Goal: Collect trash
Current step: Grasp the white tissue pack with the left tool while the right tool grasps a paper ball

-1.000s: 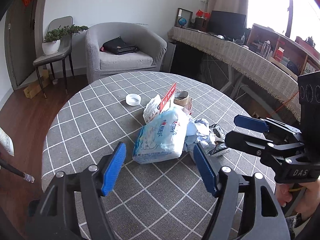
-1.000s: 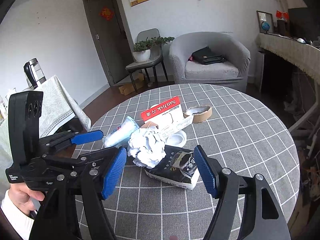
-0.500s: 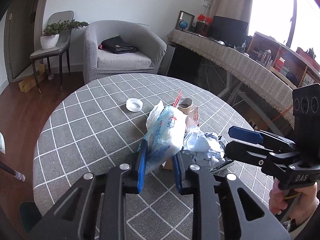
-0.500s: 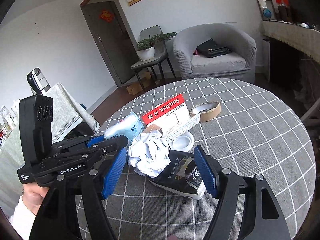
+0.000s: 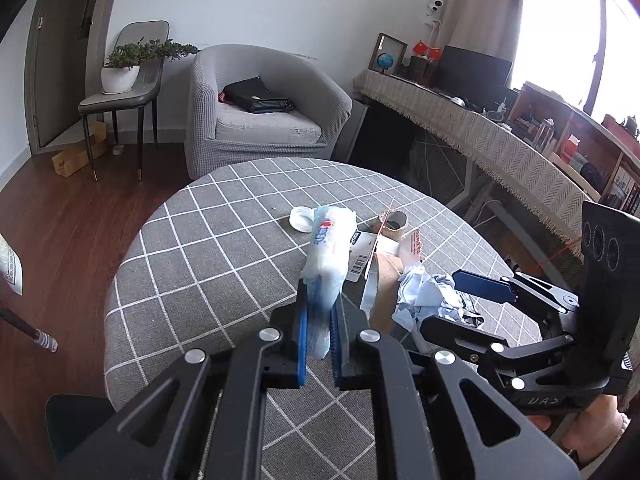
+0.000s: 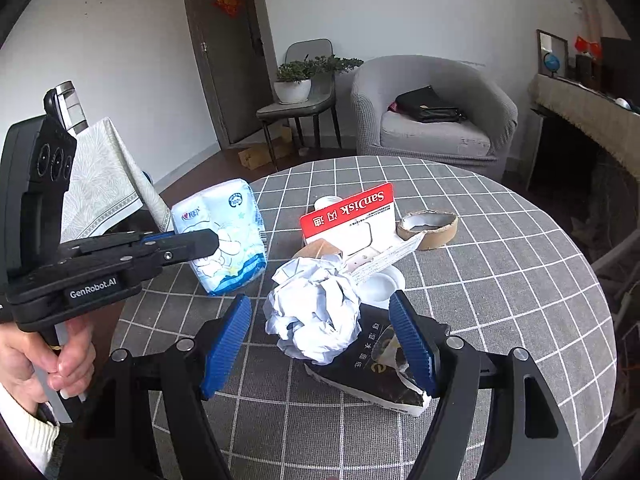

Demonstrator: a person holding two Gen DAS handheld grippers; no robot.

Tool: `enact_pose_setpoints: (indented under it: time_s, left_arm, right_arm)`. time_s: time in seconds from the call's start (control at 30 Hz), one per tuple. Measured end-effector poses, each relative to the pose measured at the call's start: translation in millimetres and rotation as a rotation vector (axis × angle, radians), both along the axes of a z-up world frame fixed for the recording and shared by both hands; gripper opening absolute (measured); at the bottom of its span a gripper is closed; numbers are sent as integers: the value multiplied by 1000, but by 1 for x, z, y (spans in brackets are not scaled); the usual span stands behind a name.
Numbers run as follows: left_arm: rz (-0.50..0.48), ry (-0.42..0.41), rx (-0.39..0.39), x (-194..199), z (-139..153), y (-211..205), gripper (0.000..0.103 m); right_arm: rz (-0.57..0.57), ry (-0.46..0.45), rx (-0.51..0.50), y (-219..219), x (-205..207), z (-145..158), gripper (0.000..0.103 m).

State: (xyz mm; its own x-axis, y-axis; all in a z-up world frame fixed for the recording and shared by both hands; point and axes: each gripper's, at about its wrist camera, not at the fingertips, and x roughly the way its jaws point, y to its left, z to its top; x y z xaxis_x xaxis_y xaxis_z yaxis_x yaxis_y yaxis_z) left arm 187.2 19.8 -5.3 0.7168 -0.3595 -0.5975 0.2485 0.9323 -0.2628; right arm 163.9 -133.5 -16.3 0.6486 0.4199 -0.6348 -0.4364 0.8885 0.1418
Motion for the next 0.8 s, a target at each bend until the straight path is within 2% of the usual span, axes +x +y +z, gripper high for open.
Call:
enact_pose_setpoints:
  time_s: [0.13, 0.4, 0.57, 0.63, 0.8]
  left_arm:
    - [13, -7, 7, -11, 5, 10, 10]
    - [61, -20, 18, -37, 15, 44, 10]
    - [91, -24, 16, -54, 20, 65, 10]
    - [103, -30, 14, -61, 23, 73, 10]
    - [133, -34, 12, -79, 26, 94, 10]
  right_arm:
    - [-30, 10, -6, 7, 2, 0, 69]
    - [-107, 4, -45, 19, 2, 0, 69]
    - [-145, 18, -83, 25, 7, -8, 56]
    - [-165, -10, -100, 27, 5, -6, 51]
    - [-175, -42, -132, 36, -4, -2, 47]
